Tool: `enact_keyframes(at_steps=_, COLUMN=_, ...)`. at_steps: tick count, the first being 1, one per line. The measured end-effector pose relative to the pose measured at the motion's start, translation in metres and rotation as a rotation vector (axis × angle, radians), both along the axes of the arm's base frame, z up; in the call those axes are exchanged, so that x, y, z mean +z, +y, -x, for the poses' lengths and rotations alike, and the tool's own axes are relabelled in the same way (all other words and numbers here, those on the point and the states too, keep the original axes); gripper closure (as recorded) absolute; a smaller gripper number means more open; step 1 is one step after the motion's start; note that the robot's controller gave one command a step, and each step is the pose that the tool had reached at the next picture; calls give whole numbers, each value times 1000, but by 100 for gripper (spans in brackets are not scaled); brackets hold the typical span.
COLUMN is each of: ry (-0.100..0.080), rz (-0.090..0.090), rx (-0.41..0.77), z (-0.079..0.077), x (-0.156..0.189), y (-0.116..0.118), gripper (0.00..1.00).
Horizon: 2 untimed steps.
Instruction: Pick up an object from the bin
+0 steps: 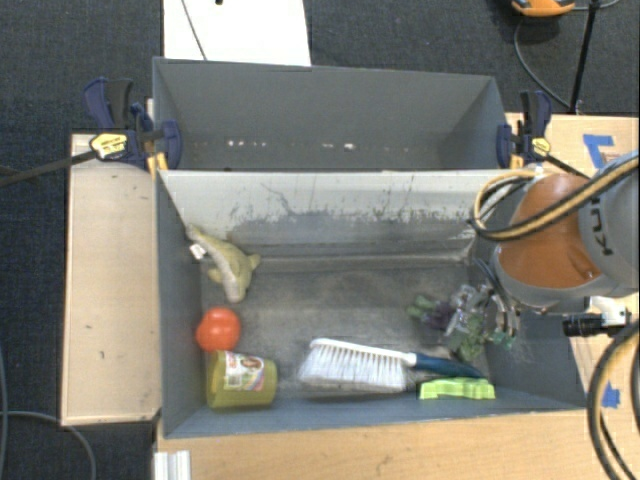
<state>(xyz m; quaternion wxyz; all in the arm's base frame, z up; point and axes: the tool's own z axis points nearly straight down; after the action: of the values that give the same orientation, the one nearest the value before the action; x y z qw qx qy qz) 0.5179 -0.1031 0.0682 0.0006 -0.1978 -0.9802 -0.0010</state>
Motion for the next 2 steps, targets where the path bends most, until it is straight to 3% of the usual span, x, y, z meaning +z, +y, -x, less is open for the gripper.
enact_keyframes(at_steps=2, ry=3, rz=-1, rx=0, z=1, x=6, y=0, gripper=100)
